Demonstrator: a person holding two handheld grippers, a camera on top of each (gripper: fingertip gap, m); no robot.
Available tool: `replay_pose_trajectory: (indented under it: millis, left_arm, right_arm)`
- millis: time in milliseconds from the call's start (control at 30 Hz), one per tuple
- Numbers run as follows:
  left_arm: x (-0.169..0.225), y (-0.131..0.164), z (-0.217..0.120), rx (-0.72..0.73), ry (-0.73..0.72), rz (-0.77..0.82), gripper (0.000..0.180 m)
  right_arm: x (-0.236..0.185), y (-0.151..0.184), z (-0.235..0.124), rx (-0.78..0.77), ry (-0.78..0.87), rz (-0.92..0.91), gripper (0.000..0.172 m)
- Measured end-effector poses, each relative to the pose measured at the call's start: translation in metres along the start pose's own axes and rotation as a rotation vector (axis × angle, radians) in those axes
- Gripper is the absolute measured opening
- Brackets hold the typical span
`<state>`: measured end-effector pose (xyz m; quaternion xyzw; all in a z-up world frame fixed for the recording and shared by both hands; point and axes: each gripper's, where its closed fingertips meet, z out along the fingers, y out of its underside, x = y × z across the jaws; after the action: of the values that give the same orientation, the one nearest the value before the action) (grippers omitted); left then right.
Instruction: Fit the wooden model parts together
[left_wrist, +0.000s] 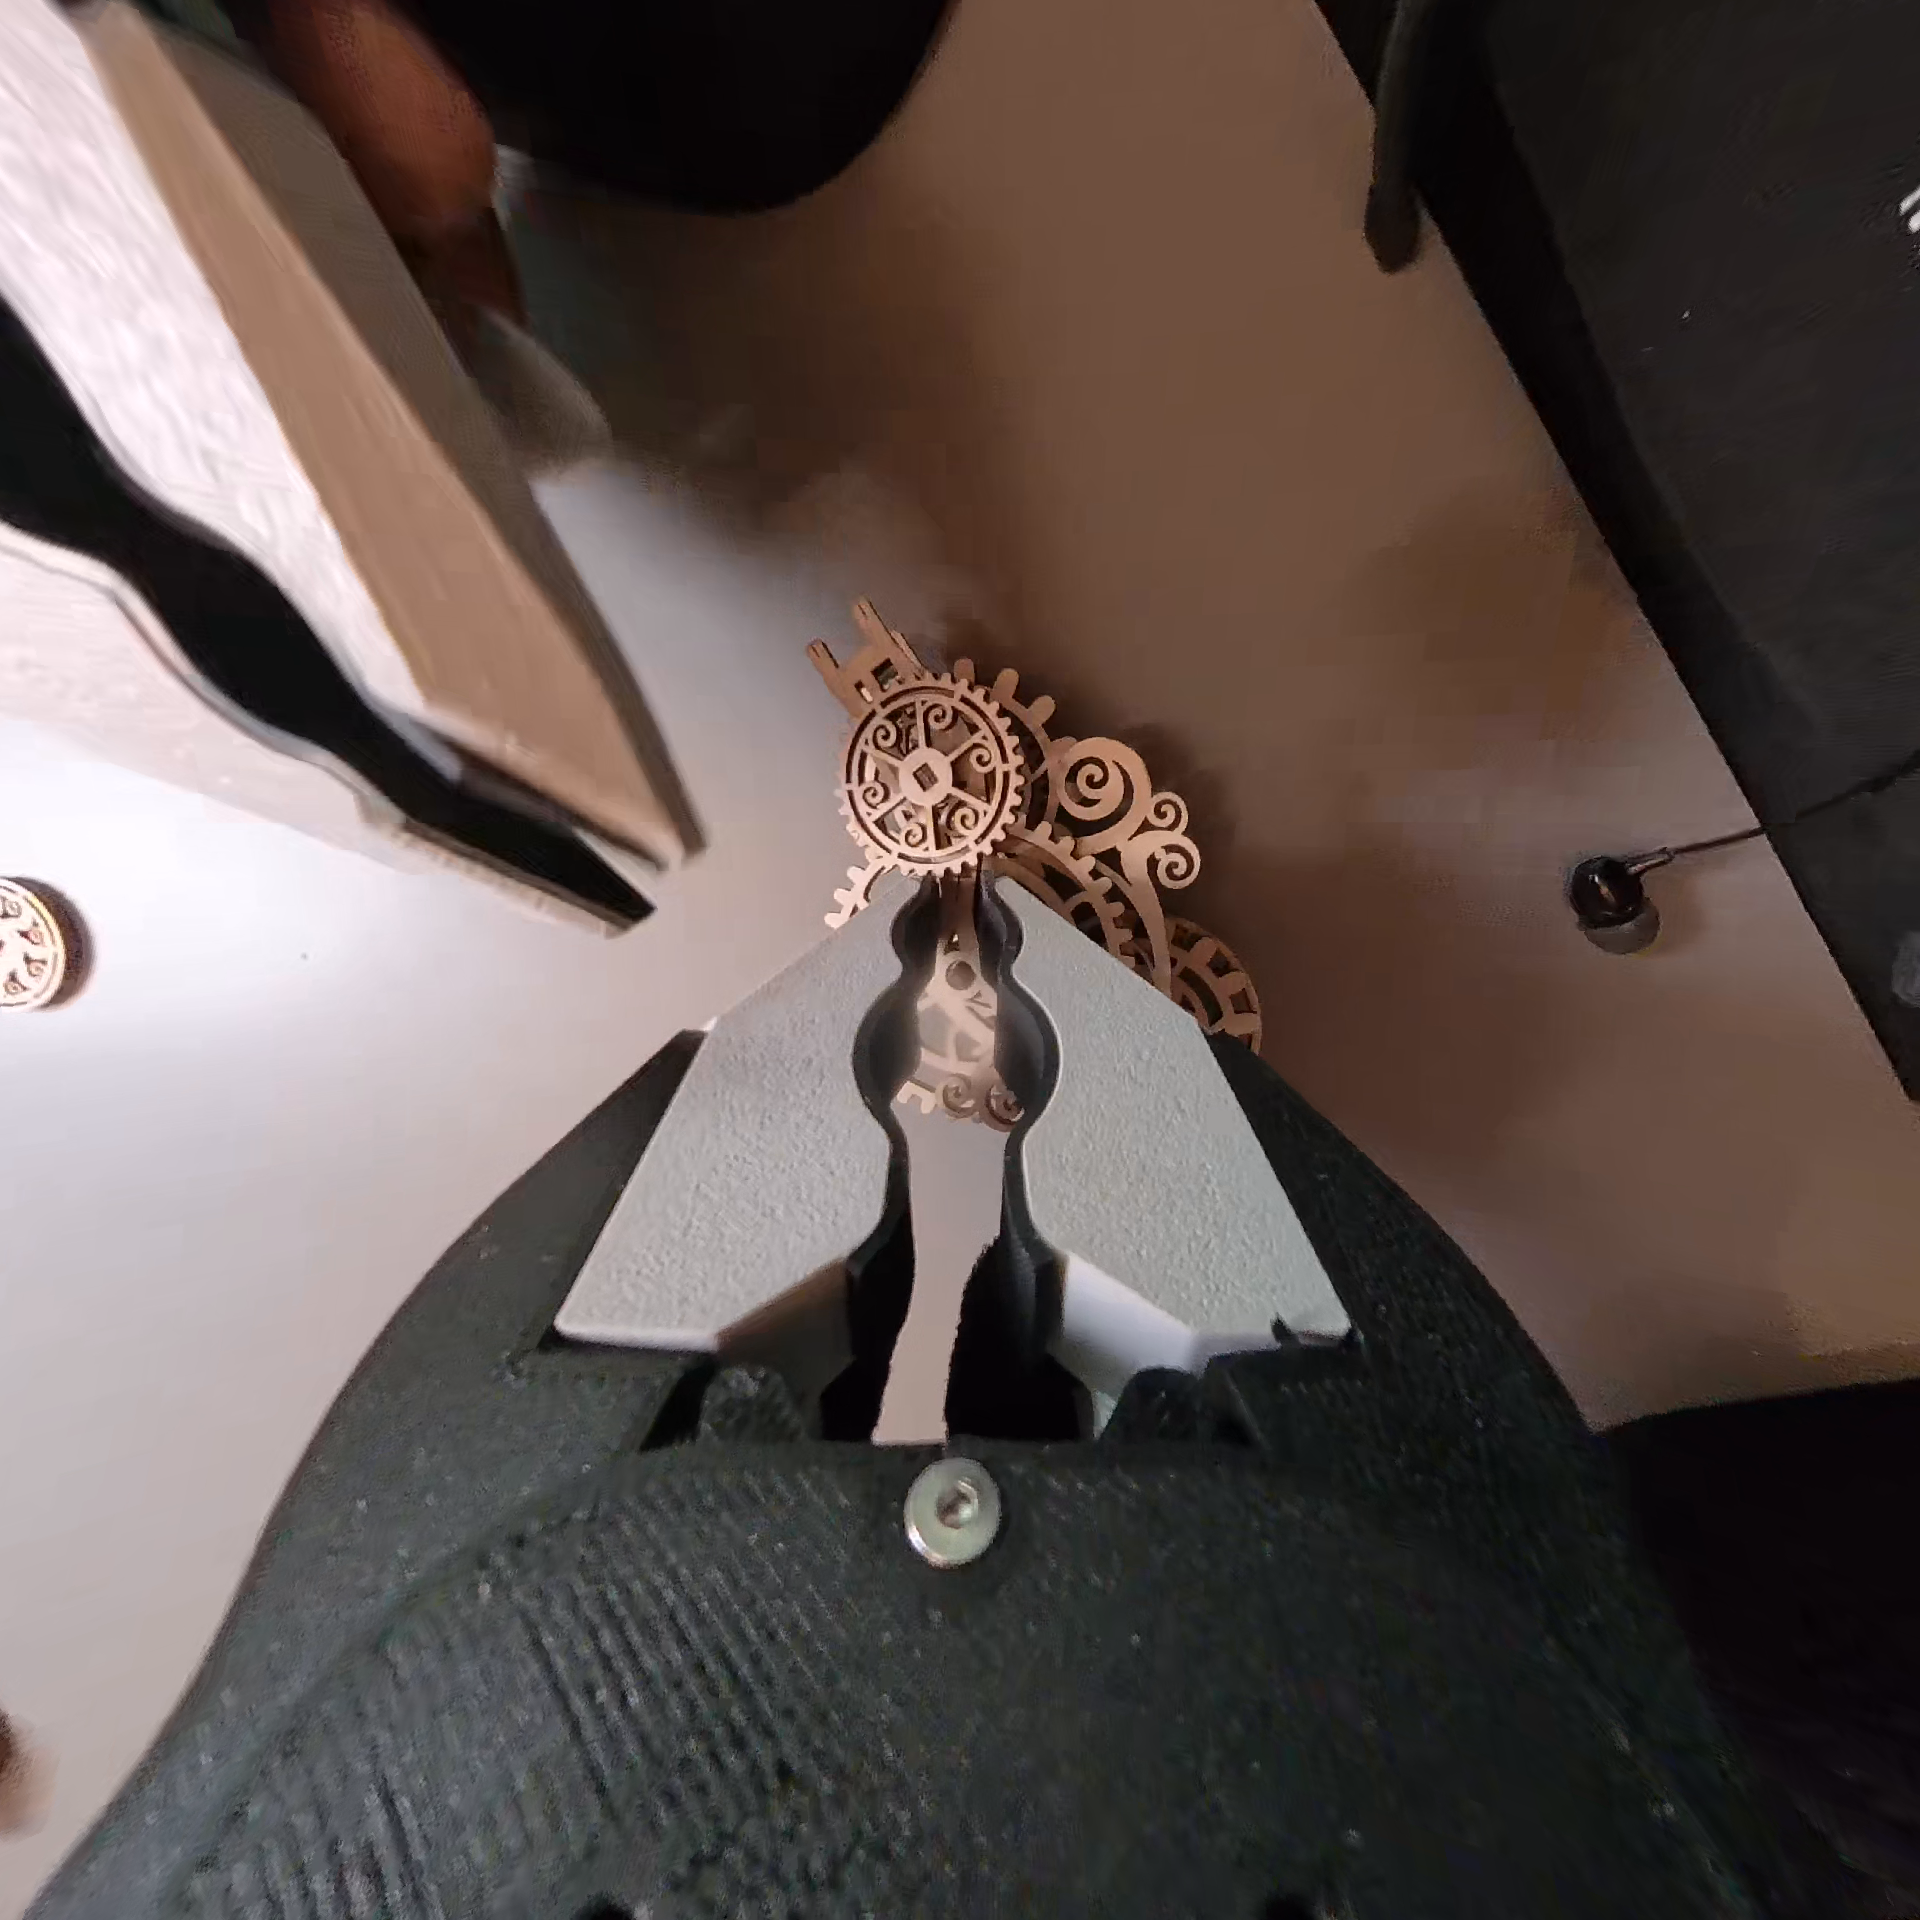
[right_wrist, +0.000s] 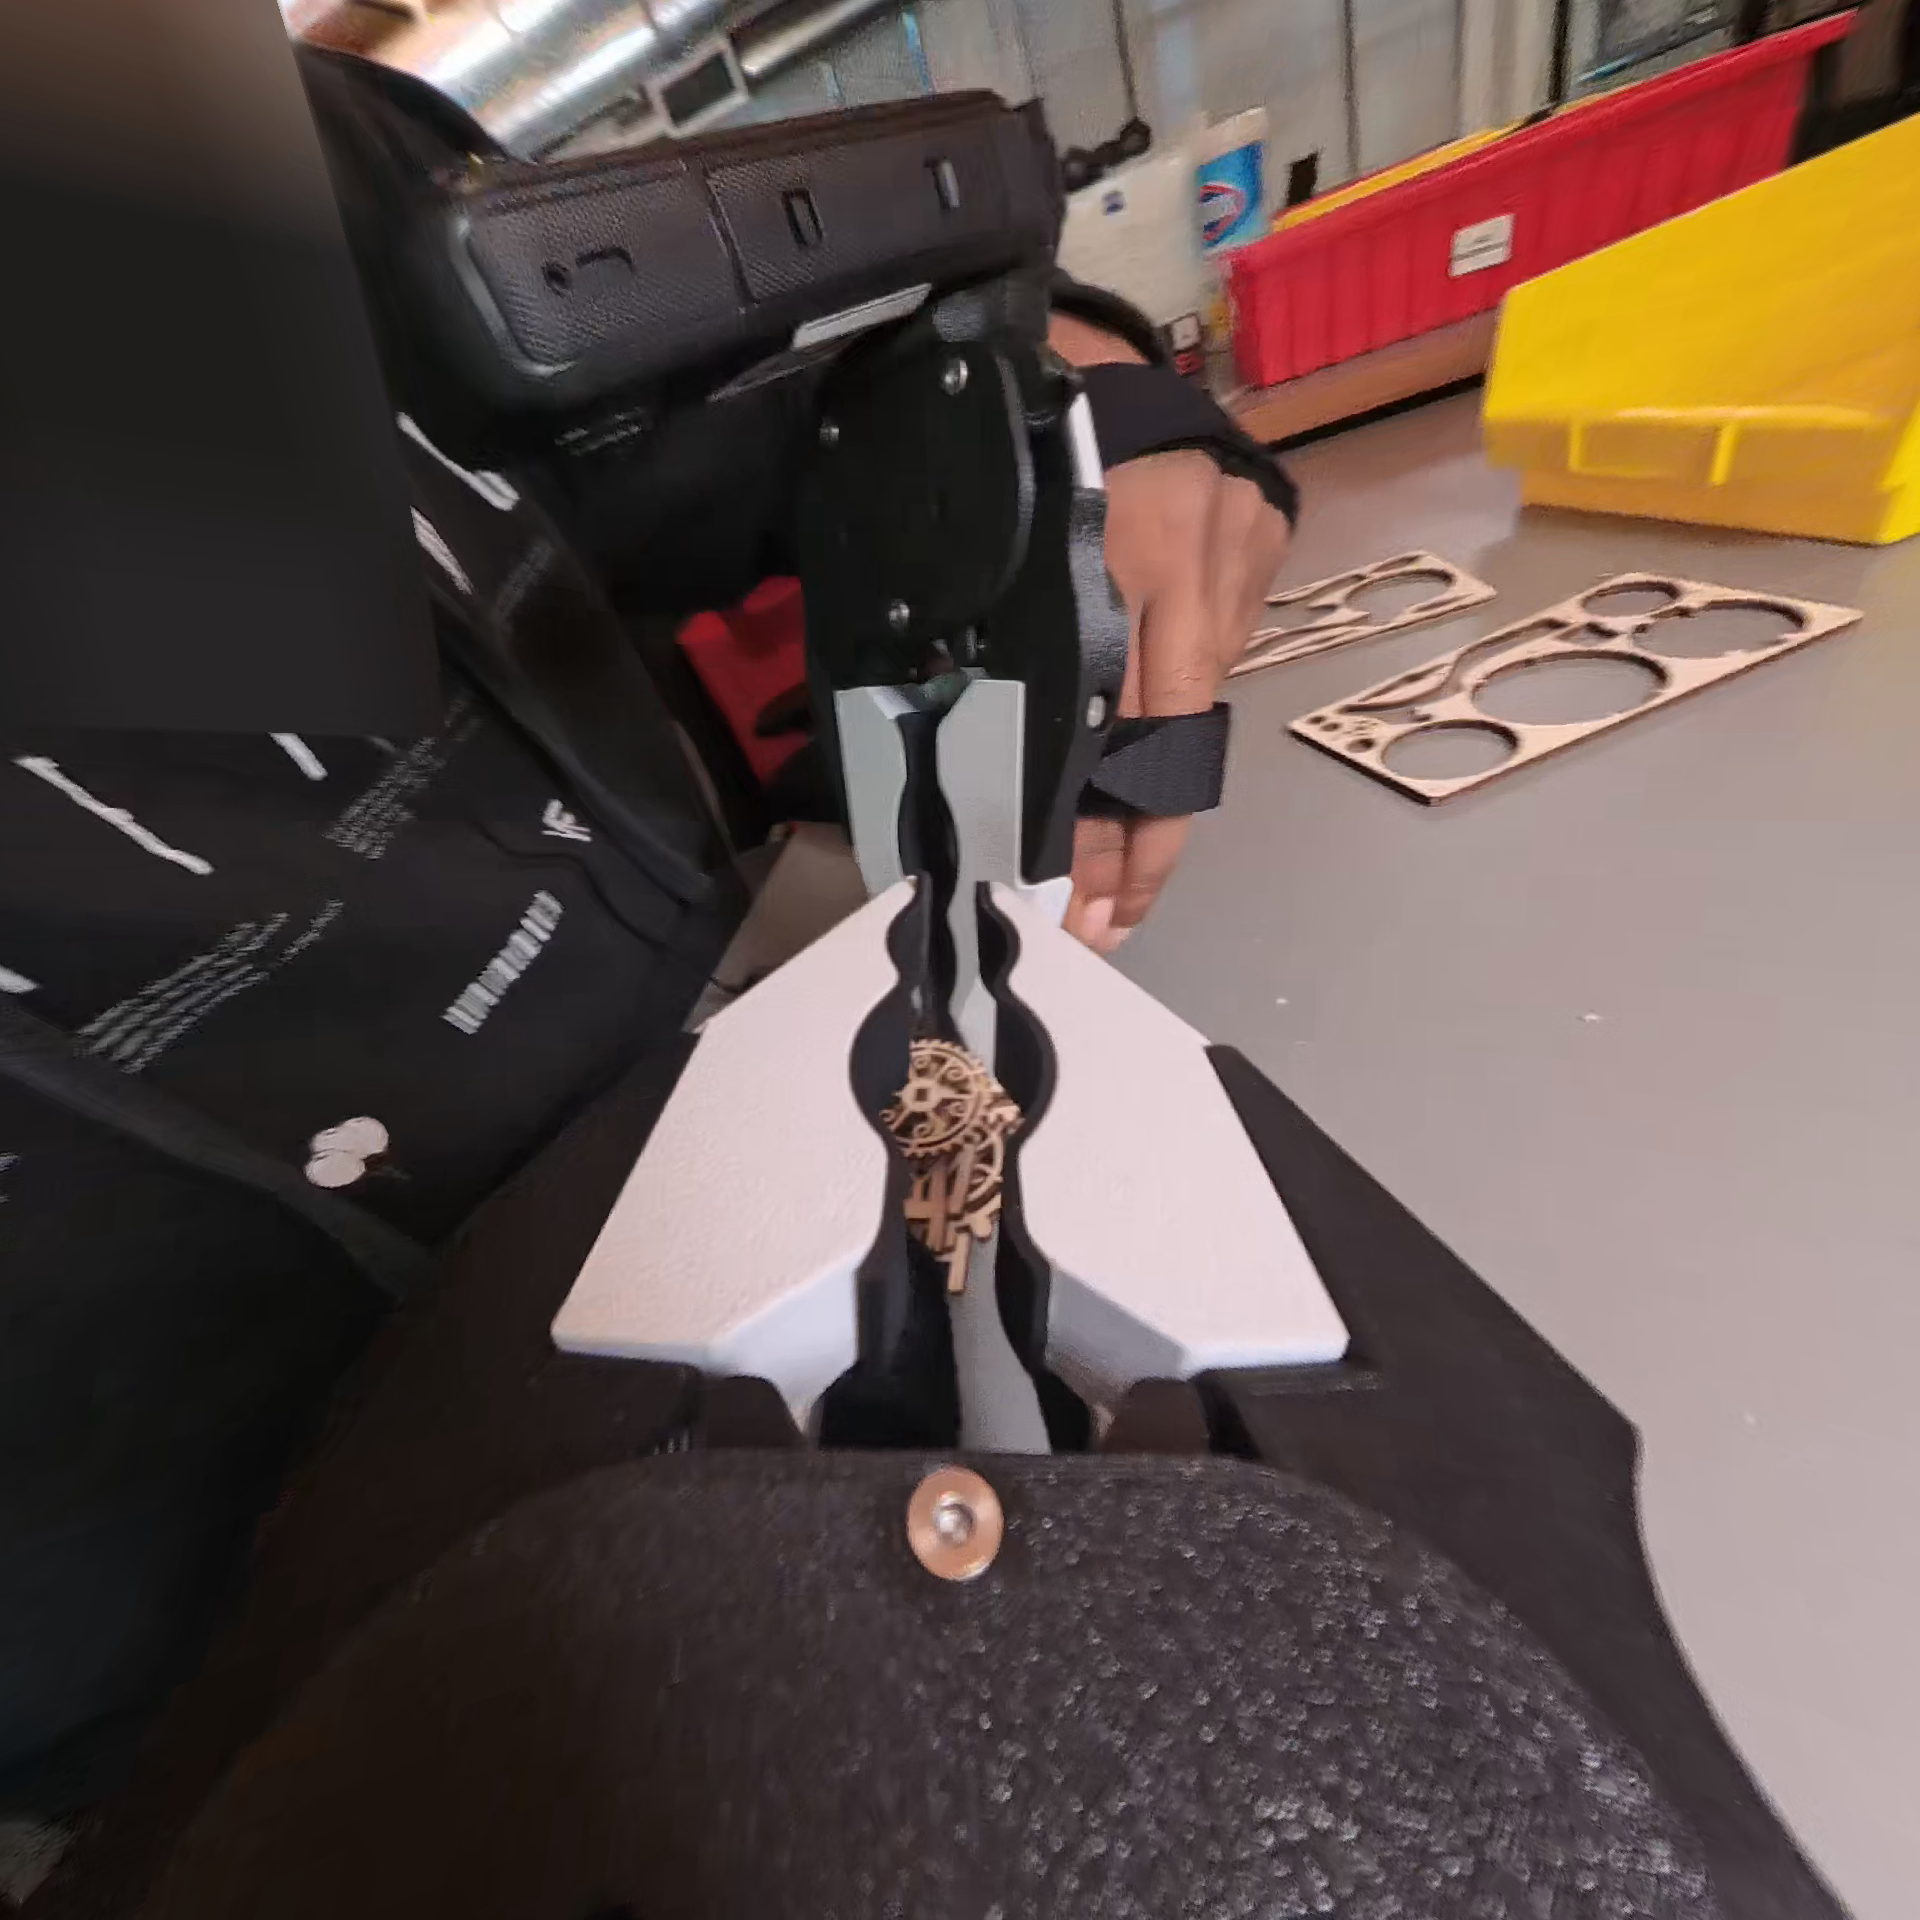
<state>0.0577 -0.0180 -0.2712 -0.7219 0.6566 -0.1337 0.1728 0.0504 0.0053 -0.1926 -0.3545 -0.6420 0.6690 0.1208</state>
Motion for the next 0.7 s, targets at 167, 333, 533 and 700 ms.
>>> replay_pose_trajectory:
  millis: [167,333,533,700]
  left_arm:
    - [-0.003,0.002,-0.003,-0.019,0.012,-0.009,0.006]
    - [-0.003,-0.009,-0.014,0.070,0.016,-0.068,0.014]
    - [-0.005,-0.005,-0.016,0.097,-0.009,-0.128,0.016]
    - [-0.001,-0.001,-0.005,0.088,-0.005,-0.150,0.011]
  right_arm:
    - [0.003,0.023,-0.004,-0.193,0.080,-0.097,0.034]
    - [0.003,0.053,0.003,-0.376,0.104,-0.132,0.056]
    - [0.000,0.066,0.011,-0.480,0.134,-0.189,0.044]
    - [-0.004,0.072,0.016,-0.507,0.122,-0.189,0.034]
